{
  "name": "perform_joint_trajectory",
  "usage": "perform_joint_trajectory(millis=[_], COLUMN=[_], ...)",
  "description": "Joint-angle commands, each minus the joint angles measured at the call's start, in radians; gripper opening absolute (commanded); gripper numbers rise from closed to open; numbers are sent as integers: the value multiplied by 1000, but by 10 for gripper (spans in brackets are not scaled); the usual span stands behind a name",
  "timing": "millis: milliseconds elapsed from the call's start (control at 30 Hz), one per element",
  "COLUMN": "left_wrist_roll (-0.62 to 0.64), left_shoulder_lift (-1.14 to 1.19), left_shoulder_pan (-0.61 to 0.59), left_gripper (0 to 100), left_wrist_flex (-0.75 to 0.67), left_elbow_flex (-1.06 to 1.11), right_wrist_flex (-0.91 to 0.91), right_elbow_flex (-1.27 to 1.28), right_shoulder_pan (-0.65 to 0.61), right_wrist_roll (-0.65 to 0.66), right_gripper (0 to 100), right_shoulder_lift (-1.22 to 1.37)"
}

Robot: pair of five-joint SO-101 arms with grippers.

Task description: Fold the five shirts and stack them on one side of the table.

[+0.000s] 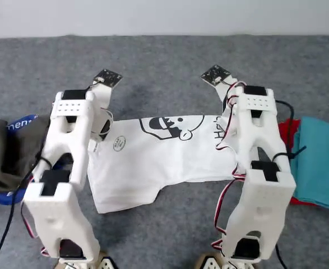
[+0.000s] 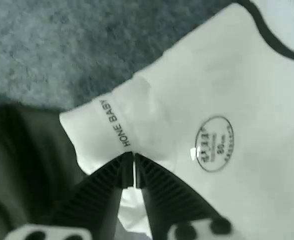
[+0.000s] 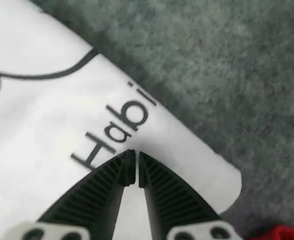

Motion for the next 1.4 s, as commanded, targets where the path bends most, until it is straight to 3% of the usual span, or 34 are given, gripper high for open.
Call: perform_joint_trajectory(millis=[0,200,433,567,733,833,967,1067,1367], left_wrist_roll=[3,8,66,78,20,8,-35,-34,-32], left_shoulder_lift=[75,192,103,-15,-86,-124,-167,-164,64], left_shoulder_pan=[-6,-5,-5,0,29,35,37,20,21], left_gripper=[14,14,14,14,14,14,14,14,14], left_wrist_flex=[-18,43,184,244,439,434,374,229,-157], left_elbow_flex=[-153,-335,-473,-478,-455,-315,-133,-50,-19], right_wrist_flex=[-82,-120,45,202,466,596,680,687,682], right_elbow_flex=[-52,-61,-222,-348,-497,-535,-539,-539,-539], right_shoulder_pan=[-7,-7,-7,-19,-51,-68,-65,-48,-39], right_wrist_roll=[-11,-14,-17,-17,-17,-17,-18,-29,-91], right_gripper=[18,18,18,18,18,19,20,19,21], right_shoulder_lift=[10,16,15,15,15,16,18,24,27])
